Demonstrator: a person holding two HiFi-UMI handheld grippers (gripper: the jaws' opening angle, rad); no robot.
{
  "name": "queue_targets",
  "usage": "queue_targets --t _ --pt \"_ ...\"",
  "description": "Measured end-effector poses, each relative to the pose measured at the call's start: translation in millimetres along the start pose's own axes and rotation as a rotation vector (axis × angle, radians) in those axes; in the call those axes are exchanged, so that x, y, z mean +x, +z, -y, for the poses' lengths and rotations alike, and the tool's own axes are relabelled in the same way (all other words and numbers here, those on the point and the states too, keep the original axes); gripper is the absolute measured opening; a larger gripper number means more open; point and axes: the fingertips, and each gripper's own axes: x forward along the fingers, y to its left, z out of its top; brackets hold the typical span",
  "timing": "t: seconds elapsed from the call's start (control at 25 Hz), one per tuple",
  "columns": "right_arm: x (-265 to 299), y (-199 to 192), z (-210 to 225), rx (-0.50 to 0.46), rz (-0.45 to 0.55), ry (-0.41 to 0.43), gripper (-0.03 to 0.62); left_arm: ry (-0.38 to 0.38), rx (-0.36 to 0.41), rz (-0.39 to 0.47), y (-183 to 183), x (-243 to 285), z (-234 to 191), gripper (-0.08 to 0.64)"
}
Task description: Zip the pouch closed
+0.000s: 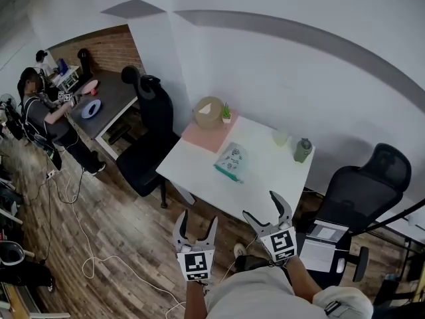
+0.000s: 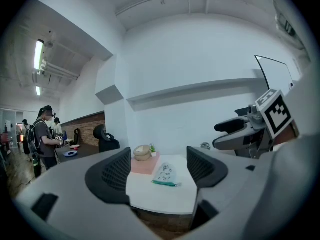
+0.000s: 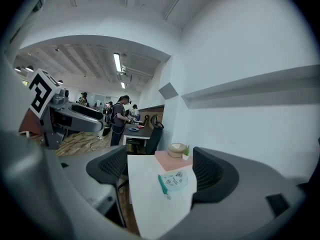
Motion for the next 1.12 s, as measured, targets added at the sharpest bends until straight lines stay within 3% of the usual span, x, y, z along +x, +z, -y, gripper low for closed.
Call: queue_targets --t 0.68,1.12 --pt "103.0 1.6 72.3 0.025 0.007 0.066 0.41 0.07 0.019 -0.035 15.2 107.9 -28.6 0.344" --pt "147.2 -10.6 101.9 0.055 -0.025 0.022 0.41 0.028 0.022 -0.059 7.1 166.0 -43.8 0.342"
